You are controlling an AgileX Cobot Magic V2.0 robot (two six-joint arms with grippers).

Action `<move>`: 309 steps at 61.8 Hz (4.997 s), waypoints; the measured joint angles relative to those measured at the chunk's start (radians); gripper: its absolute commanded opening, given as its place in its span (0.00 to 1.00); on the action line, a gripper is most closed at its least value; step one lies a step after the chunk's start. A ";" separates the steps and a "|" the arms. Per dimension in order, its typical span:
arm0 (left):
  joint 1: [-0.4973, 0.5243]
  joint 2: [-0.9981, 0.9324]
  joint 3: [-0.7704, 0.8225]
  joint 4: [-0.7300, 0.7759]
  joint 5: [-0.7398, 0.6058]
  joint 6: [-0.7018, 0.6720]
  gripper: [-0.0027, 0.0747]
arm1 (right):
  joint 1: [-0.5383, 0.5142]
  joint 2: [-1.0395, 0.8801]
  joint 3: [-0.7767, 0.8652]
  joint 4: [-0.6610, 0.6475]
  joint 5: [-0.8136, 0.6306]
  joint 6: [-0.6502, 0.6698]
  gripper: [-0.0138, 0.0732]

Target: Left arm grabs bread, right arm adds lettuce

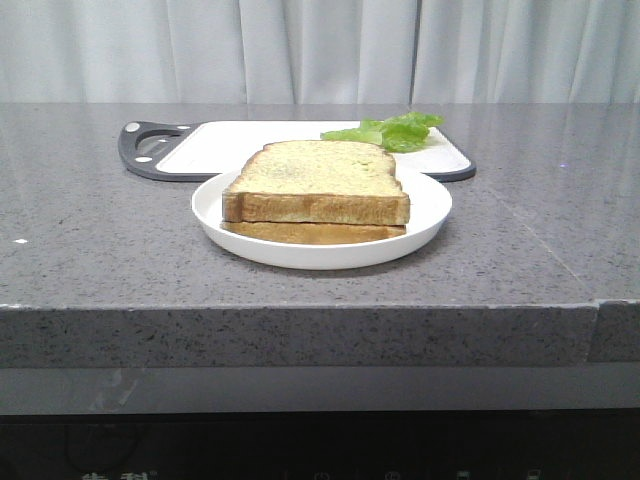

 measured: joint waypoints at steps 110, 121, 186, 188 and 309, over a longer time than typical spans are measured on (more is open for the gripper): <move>0.000 0.443 -0.665 -0.006 0.655 0.000 0.01 | 0.000 0.447 -0.629 0.025 0.573 0.000 0.02; 0.000 0.491 -0.665 -0.015 0.657 0.000 0.01 | 0.000 0.532 -0.628 0.025 0.581 0.000 0.02; -0.153 1.066 -0.945 -0.500 0.768 0.411 0.60 | 0.000 0.621 -0.628 0.043 0.581 0.000 0.62; -0.180 1.088 -0.957 -0.502 0.765 0.411 0.60 | 0.000 0.621 -0.628 0.046 0.581 0.000 0.62; -0.465 1.633 -1.355 -0.531 0.882 0.359 0.01 | 0.000 0.621 -0.628 0.068 0.605 0.000 0.62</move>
